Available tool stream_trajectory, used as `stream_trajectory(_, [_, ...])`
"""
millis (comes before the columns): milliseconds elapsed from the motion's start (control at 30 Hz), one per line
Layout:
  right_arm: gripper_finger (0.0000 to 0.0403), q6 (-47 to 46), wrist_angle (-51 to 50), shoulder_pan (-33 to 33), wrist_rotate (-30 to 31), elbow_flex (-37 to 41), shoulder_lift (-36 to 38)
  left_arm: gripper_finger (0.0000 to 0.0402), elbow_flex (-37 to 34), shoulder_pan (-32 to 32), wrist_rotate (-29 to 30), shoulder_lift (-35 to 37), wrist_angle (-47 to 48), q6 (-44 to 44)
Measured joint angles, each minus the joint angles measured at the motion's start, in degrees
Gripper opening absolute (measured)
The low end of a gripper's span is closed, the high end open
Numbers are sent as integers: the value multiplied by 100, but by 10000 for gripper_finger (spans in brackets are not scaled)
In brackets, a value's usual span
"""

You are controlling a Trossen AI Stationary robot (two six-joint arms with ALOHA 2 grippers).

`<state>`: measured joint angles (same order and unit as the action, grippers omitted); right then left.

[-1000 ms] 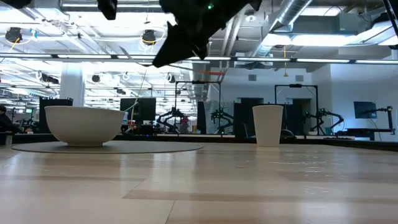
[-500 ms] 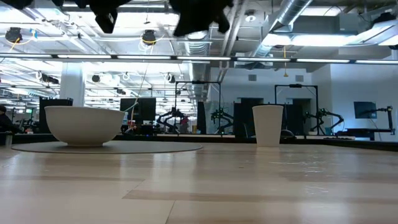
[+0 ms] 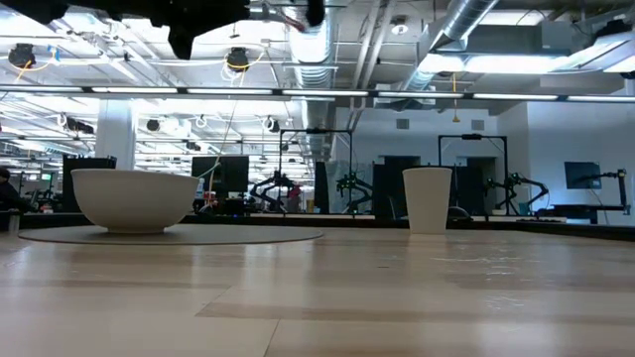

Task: Pick & Place Utensil
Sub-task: Put the orange fork into the bowl

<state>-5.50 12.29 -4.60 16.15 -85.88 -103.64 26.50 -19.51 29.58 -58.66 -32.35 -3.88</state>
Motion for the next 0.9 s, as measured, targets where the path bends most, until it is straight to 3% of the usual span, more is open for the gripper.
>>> stream_trajectory(100, [11, -6, 321, 31, -279, -14, -176, 111, 0, -2, -12, -70, -125, 200])
stream_trajectory(467, [12, -151, 565, -54, -283, -24, -390, 188, -3, -7, 450, 44, -215, 223])
stream_trajectory(633, [12, -205, 604, -62, -411, -24, -390, 186, -4, -4, 459, 51, -390, 456])
stream_trajectory(900, [14, -369, 726, -57, -408, -24, -390, 150, -4, 230, 446, 53, -871, 649])
